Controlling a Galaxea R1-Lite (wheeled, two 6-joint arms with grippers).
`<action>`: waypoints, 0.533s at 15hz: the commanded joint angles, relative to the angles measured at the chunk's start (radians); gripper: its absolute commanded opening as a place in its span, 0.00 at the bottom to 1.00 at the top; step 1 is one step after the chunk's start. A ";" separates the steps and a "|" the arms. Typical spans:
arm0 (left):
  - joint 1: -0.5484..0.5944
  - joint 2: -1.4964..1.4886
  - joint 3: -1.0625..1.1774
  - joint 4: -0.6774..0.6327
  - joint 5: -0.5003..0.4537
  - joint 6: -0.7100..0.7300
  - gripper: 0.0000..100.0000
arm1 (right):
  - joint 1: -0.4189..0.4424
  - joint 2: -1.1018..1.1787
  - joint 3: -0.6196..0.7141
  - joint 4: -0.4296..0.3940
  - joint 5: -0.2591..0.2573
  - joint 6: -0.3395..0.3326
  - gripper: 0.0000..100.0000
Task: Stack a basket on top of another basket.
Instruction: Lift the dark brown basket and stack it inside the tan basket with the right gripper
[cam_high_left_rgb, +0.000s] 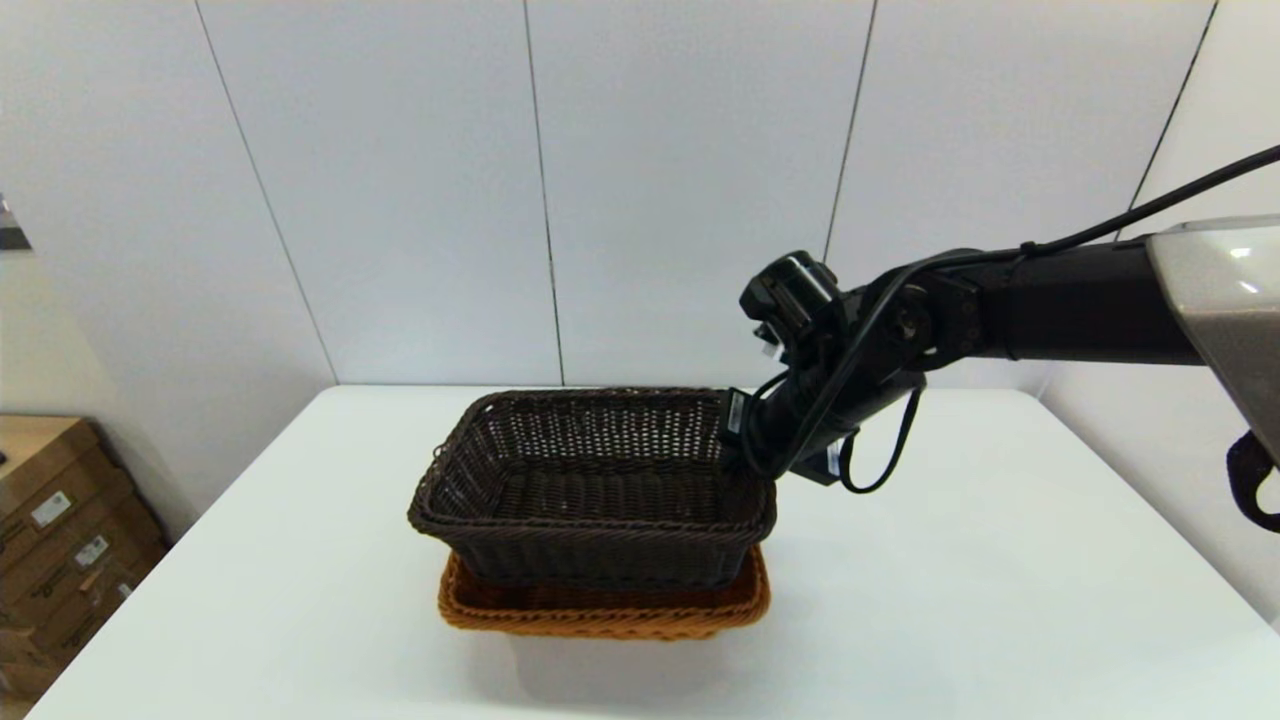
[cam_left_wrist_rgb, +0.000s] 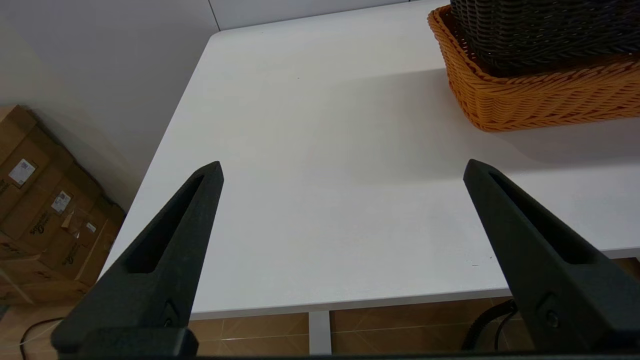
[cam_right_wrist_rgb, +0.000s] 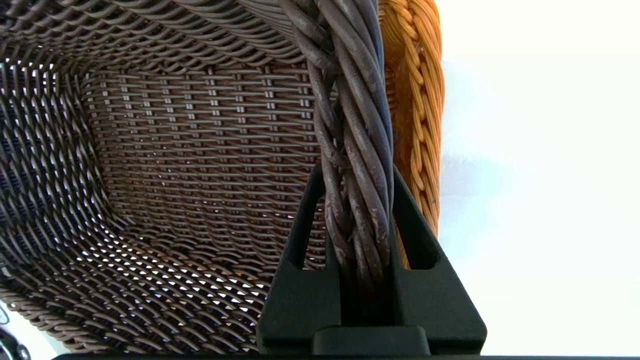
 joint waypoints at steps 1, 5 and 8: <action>0.000 0.001 0.000 0.001 0.000 0.001 1.00 | 0.003 -0.001 0.003 0.003 0.002 0.007 0.00; 0.000 0.001 0.000 0.001 0.000 0.001 1.00 | 0.003 0.006 0.013 0.003 0.005 0.010 0.00; 0.000 0.001 0.000 0.001 0.000 0.001 1.00 | 0.003 0.020 0.018 0.003 0.006 0.014 0.00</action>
